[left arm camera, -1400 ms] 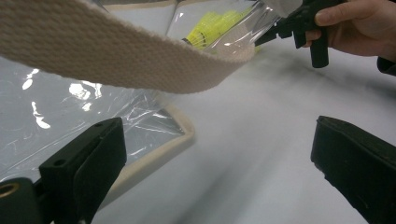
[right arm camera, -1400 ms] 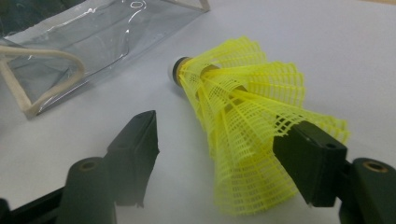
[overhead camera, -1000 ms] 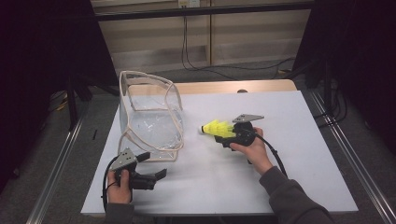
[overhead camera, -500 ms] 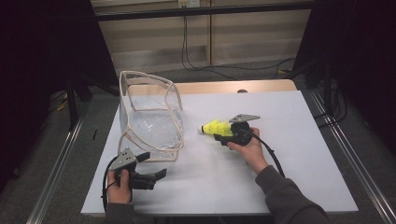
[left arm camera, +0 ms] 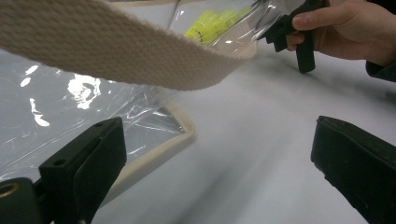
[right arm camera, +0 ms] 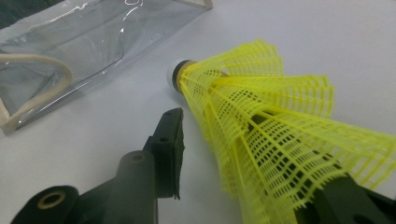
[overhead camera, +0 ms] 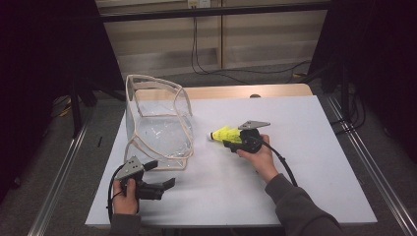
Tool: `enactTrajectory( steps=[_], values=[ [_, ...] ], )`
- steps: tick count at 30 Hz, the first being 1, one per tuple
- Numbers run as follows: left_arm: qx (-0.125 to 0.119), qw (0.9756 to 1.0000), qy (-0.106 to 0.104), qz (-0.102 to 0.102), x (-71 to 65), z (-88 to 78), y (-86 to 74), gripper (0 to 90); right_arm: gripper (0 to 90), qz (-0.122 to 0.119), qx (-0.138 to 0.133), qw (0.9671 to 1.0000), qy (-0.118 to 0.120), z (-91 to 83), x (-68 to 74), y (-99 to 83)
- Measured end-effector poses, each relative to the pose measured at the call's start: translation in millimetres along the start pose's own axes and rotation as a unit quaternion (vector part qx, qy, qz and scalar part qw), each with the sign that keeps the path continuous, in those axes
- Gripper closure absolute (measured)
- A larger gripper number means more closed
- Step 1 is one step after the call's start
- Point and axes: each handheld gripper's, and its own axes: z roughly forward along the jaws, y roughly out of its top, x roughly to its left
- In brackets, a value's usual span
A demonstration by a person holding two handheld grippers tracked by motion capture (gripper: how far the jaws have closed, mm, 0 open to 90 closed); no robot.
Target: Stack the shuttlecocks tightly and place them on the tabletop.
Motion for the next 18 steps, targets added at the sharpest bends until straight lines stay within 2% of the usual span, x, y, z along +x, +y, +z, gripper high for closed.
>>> enactTrajectory(
  steps=[4, 10, 18],
  values=[
    [0.002, 1.0, 0.0, 0.0, 0.0, 0.3, -0.4, 3.5, 61.3, -0.004, -0.001, 1.0, -0.003, 2.8, 1.2, 0.9],
    [0.001, 1.0, 0.0, -0.001, 0.2, 0.5, -0.5, 3.5, 77.5, 0.001, 0.0, 1.0, -0.009, 3.5, -1.1, 0.9],
    [0.001, 1.0, 0.002, 0.001, 0.8, -0.7, -0.2, 3.6, 79.4, -0.005, 0.002, 1.0, -0.001, 0.4, -1.5, 1.8]
  ],
)
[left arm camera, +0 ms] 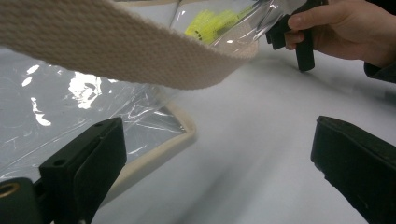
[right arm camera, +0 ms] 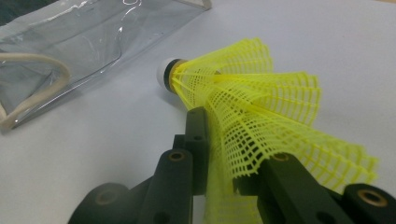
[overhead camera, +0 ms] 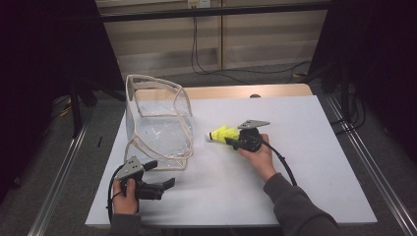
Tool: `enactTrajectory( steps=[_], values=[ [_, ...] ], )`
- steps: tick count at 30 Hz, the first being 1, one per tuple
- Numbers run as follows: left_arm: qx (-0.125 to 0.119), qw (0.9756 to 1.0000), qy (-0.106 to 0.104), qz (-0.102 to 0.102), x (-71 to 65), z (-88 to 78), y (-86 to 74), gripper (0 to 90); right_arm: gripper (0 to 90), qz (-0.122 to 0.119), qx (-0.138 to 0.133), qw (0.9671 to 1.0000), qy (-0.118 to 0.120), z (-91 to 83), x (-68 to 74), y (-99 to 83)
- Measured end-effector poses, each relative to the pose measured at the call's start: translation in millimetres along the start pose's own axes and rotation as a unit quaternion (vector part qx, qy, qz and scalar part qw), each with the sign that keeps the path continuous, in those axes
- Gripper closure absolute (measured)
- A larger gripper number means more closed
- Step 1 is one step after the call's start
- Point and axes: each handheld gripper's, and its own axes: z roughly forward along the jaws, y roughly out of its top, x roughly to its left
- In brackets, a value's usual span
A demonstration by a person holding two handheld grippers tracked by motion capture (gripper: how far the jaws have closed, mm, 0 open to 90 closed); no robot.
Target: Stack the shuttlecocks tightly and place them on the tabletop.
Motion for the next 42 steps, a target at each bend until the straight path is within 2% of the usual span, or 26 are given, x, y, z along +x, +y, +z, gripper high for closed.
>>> enactTrajectory(
  steps=[7, 10, 13, 18, 21, 24, 27, 33, 42],
  values=[
    [-0.001, 1.0, 0.0, -0.001, -0.7, -0.5, 0.0, 3.5, 79.4, -0.007, 0.003, 0.9999, 0.014, -7.3, -0.2, -0.1],
    [-0.001, 1.0, 0.0, -0.001, -1.0, -0.7, 0.0, 3.6, 79.4, -0.02, 0.011, 0.9995, 0.021, -10.9, 1.3, -0.8],
    [-0.002, 1.0, -0.001, -0.001, -1.5, -0.1, -0.1, 3.5, 79.0, -0.028, 0.011, 0.9994, 0.019, -12.6, 1.9, -2.9],
    [-0.002, 1.0, 0.0, 0.001, -1.4, 0.1, 0.3, 3.5, 75.1, -0.03, 0.01, 0.9994, 0.017, -8.6, 5.1, -5.1],
    [0.001, 1.0, 0.0, 0.001, -1.2, 0.5, 0.0, 3.6, 68.8, -0.032, 0.009, 0.9994, 0.013, -6.6, 6.8, -5.5],
    [0.001, 1.0, 0.0, 0.0, -1.2, 0.8, -0.1, 3.5, 70.5, -0.028, 0.009, 0.9995, 0.009, -5.0, 7.2, -6.7],
    [-0.001, 1.0, -0.001, 0.0, -1.2, 0.5, 0.0, 3.5, 77.4, -0.033, 0.008, 0.9994, 0.01, -4.6, 7.0, -6.0],
    [-0.002, 1.0, 0.0, -0.001, -1.1, 0.0, 0.0, 3.5, 79.3, -0.041, 0.009, 0.999, 0.017, -6.9, 6.4, -4.3],
    [-0.002, 1.0, 0.001, -0.001, -1.2, -0.9, 0.2, 3.5, 79.4, -0.018, -0.006, 0.9993, 0.031, -19.1, 5.3, 2.2]
  ],
)
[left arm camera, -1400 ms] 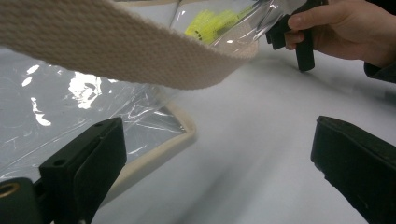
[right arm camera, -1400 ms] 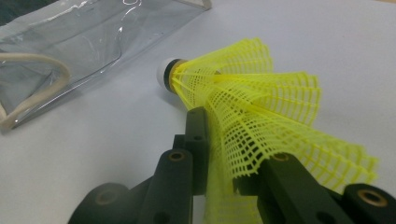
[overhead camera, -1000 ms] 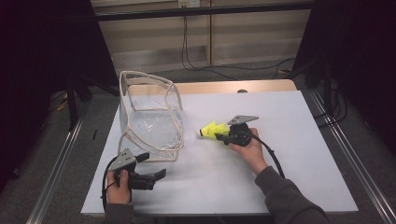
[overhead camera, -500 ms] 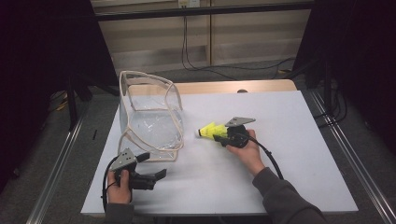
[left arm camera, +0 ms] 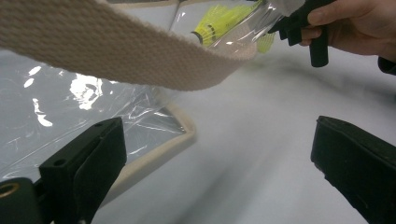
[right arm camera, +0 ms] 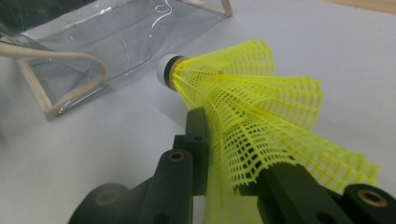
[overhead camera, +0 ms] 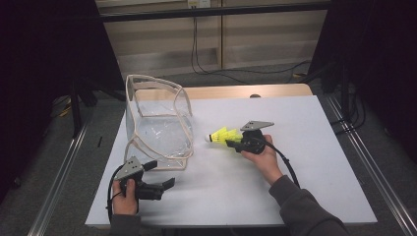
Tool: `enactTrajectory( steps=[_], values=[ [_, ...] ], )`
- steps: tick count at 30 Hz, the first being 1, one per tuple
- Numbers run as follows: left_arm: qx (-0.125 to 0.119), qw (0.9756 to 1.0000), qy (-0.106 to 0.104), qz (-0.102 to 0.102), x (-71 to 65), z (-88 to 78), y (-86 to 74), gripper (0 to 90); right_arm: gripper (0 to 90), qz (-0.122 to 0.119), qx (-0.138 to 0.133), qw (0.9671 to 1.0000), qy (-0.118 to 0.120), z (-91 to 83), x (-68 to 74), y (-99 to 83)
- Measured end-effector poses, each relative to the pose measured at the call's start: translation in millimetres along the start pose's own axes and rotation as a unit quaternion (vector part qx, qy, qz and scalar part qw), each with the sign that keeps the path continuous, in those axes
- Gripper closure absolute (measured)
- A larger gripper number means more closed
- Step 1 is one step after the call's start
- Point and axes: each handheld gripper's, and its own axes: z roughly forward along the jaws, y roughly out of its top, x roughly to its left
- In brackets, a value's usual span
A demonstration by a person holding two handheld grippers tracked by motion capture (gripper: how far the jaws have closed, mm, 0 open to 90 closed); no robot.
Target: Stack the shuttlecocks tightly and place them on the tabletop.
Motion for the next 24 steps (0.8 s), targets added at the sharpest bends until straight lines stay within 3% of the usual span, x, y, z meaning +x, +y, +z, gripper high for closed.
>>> enactTrajectory(
  steps=[24],
  values=[
    [-0.006, 1.0, 0.0, -0.001, 0.9, -3.6, -1.8, 3.2, 79.3, -0.006, -0.014, 0.9998, 0.01, -24.5, 6.3, 28.9]
  ],
)
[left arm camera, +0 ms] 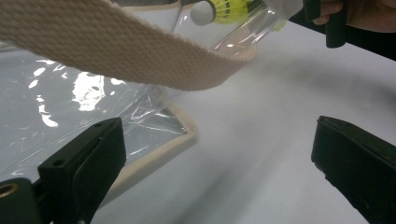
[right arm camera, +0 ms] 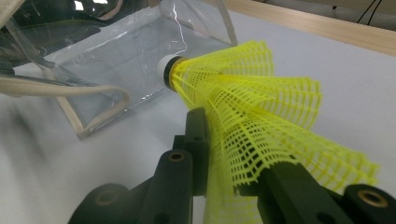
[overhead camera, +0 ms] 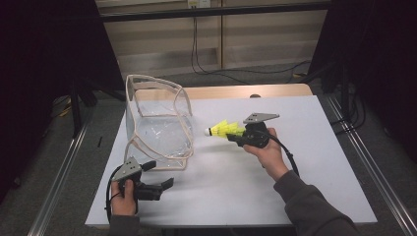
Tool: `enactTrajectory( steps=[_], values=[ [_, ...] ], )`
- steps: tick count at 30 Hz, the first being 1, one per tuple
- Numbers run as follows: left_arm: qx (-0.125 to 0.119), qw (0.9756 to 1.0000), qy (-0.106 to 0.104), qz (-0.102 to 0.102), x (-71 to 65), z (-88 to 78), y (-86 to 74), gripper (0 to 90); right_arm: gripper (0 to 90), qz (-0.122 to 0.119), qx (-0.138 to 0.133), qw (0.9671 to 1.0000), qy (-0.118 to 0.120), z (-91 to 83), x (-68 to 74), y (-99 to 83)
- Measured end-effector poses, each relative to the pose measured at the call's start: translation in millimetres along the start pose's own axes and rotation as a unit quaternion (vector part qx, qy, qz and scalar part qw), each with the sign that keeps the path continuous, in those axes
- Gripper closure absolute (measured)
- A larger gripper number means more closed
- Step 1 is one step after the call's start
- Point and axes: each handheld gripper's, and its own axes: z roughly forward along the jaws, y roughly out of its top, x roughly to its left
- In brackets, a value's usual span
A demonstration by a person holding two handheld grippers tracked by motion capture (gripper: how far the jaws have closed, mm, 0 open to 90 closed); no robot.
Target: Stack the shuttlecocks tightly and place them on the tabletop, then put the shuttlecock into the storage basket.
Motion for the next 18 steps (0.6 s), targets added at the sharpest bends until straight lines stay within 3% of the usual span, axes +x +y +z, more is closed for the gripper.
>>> enactTrajectory(
  steps=[18],
  values=[
    [-0.004, 1.0, -0.005, -0.006, 1.9, -4.2, -1.8, 3.2, 79.2, -0.011, -0.005, 0.9999, 0.004, -1.2, 10.1, 18.2]
  ],
)
